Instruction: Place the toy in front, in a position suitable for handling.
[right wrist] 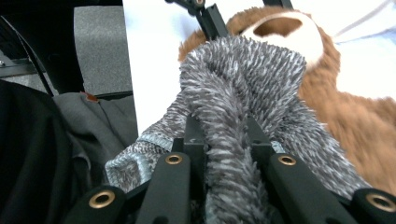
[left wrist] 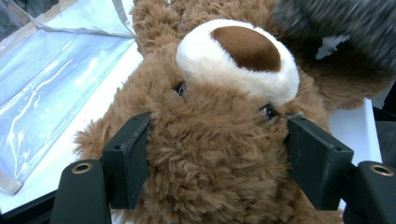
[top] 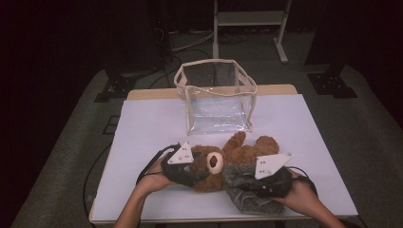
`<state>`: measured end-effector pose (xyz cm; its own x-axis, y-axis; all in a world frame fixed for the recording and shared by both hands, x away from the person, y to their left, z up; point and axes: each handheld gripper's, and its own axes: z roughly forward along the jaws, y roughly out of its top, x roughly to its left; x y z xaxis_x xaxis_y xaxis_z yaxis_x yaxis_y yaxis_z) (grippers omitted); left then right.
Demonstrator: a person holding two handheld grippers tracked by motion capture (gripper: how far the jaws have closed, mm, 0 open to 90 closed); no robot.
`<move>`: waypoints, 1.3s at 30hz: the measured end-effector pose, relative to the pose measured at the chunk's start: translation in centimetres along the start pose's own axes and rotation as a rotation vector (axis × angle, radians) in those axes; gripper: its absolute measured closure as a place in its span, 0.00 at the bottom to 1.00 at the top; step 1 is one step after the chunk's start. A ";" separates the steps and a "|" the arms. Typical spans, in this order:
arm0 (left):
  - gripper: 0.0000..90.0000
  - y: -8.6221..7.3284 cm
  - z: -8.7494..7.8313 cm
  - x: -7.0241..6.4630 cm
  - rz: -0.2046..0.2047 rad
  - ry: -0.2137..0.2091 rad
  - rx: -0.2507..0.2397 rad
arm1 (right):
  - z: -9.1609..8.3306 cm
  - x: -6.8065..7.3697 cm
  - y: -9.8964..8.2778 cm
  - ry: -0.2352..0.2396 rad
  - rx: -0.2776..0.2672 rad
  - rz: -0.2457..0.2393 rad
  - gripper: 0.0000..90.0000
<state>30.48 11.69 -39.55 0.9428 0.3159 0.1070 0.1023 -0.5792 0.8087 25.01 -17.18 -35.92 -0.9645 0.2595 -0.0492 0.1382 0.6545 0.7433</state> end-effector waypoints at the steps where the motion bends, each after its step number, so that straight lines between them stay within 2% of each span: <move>1: 0.32 0.0 0.0 0.0 0.000 0.000 0.000 | 0.6 -0.2 0.2 0.002 0.003 -0.006 0.84; 5: 0.32 0.0 -0.1 0.0 0.010 0.000 0.010 | 2.9 -0.4 0.0 0.010 0.043 -0.017 0.84; 8: 0.32 -0.1 -0.1 0.0 0.007 -0.002 0.006 | 3.7 -0.3 -1.0 0.015 0.057 -0.013 0.84; 11: 0.31 -0.1 -0.1 0.0 0.006 0.001 0.005 | 3.5 0.0 -2.0 0.016 0.054 0.000 0.84; 16: 0.31 -0.1 -0.1 -0.1 0.003 0.001 0.004 | 2.3 0.6 -4.2 0.009 0.078 0.033 0.84; 20: 0.31 -0.1 0.0 -0.1 0.001 -0.003 0.002 | 0.8 0.8 -4.8 0.021 0.040 0.085 0.84; 22: 0.31 -0.1 0.0 -0.1 0.001 -0.007 0.004 | -0.1 0.9 -4.5 0.022 0.008 0.100 0.84; 26: 0.31 -0.1 0.0 -0.2 0.007 -0.011 0.007 | -1.4 0.4 -3.0 0.016 -0.045 0.094 0.84; 32: 0.30 -0.2 0.0 -0.6 0.029 -0.013 0.019 | -1.8 -1.2 0.2 0.002 -0.099 0.056 0.84; 35: 0.30 -0.1 -0.1 -0.7 0.050 -0.014 0.031 | -1.2 -1.9 1.3 -0.012 -0.092 0.036 0.84; 39: 0.30 -0.2 -0.1 -0.9 0.054 -0.014 0.031 | 0.6 -2.7 2.2 -0.038 -0.033 0.006 0.84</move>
<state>29.60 11.63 -39.73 0.9515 0.2729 0.1419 0.0606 -0.6186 0.7834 28.06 -16.06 -34.56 -0.9541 0.2912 -0.0695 0.1362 0.6290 0.7654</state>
